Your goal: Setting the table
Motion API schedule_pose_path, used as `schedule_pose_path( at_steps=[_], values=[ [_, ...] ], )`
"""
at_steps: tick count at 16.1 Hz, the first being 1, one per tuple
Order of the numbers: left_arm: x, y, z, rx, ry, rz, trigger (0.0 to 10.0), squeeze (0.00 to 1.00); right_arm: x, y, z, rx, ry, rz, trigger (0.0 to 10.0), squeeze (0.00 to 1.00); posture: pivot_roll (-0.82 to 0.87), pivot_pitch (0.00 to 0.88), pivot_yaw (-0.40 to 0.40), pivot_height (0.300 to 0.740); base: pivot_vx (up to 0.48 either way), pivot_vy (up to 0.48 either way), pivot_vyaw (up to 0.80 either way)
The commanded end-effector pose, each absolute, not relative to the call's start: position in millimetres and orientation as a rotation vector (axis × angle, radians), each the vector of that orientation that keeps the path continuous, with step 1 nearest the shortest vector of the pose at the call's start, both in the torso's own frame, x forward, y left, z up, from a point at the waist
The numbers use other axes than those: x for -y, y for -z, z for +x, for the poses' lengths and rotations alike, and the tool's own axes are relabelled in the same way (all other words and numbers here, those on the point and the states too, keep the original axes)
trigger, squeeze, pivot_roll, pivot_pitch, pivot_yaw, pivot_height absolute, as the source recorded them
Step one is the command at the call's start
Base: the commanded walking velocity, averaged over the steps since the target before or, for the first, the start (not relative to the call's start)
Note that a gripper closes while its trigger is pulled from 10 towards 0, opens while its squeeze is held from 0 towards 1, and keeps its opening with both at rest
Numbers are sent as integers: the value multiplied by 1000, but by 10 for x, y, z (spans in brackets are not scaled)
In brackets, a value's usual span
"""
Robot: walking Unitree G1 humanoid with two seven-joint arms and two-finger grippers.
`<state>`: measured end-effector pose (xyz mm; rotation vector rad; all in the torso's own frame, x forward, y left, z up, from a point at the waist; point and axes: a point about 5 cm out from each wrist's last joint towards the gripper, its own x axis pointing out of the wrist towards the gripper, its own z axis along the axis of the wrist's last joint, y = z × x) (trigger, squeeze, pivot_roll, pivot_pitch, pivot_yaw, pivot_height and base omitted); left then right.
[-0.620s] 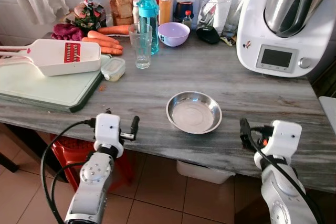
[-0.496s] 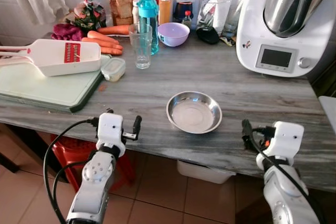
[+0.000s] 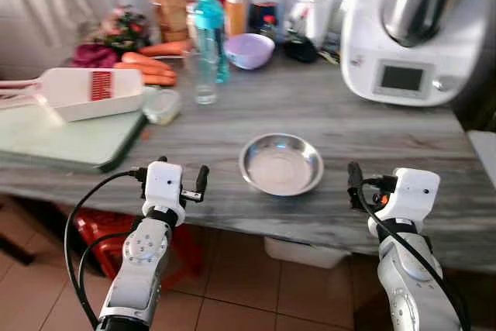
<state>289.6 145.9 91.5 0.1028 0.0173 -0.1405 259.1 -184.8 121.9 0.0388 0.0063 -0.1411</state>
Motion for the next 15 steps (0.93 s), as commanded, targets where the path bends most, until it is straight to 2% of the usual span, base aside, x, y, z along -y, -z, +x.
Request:
schedule_pose_path(
  at_steps=[1, 5, 7, 15],
  values=[
    [-1453, -920, 2920, -21, 140, 106, 10000, 0, 1841, -1220, 2601, -6, 139, 37, 10000, 0, -51, 0, 33, 740, 0, 0, -800],
    [-1436, -937, 2933, -10, 137, 135, 10000, 0, 1803, -1243, 2674, 7, 119, 25, 10000, 0, -43, 0, 35, 740, 0, 0, -619],
    [-1436, -950, 2944, -8, 137, 141, 10000, 0, 1770, -1253, 2702, 11, 109, 20, 10000, 0, -40, 0, 35, 740, 0, 0, 0],
    [-1428, -939, 2976, -20, 132, 150, 10000, 0, 1776, -1244, 2726, 10, 121, 25, 10000, 0, -40, 0, 42, 740, -312, 0, 0]
  ],
)
